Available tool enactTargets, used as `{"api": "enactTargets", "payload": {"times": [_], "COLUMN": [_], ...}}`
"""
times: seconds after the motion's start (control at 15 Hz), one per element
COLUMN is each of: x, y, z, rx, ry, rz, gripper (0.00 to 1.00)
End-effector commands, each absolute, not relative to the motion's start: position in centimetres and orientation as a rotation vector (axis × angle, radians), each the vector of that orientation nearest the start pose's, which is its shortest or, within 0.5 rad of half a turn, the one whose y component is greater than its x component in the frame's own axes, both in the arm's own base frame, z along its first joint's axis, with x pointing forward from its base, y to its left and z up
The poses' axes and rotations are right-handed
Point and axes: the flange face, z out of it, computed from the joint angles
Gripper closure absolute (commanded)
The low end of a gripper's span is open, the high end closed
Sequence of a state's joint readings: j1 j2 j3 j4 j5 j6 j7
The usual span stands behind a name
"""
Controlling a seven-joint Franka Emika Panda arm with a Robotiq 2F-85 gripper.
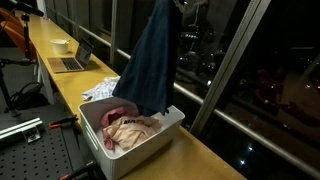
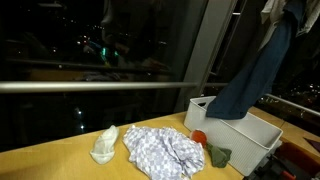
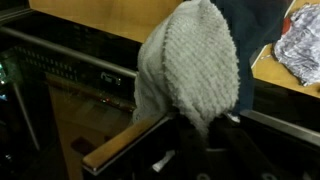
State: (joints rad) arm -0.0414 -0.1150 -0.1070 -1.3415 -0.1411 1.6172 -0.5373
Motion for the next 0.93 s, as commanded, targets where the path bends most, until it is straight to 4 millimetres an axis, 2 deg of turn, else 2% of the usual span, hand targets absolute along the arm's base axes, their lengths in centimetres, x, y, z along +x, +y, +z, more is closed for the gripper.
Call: {"api": "enactTargets", "payload": {"times": [0.0,0.2,0.4,0.67,0.87], "x": [46.8,45.8,46.4,47.8,48.4], "y": [-11.8,-12.5,-11.4,-8.6,-7.3], "z": [82.8,83.0,81.5,76.8,73.0], "rx": [-3.323,-3.331,-3.316,-3.284,-3.266], "ry": [-0.598,-0.590,-0.622,-0.691,-0.720], "rz": [-0.578,-0.589,-0.585,-0.529,-0.481], "gripper": [0.97,0.97,0.97,0.97,0.97]}}
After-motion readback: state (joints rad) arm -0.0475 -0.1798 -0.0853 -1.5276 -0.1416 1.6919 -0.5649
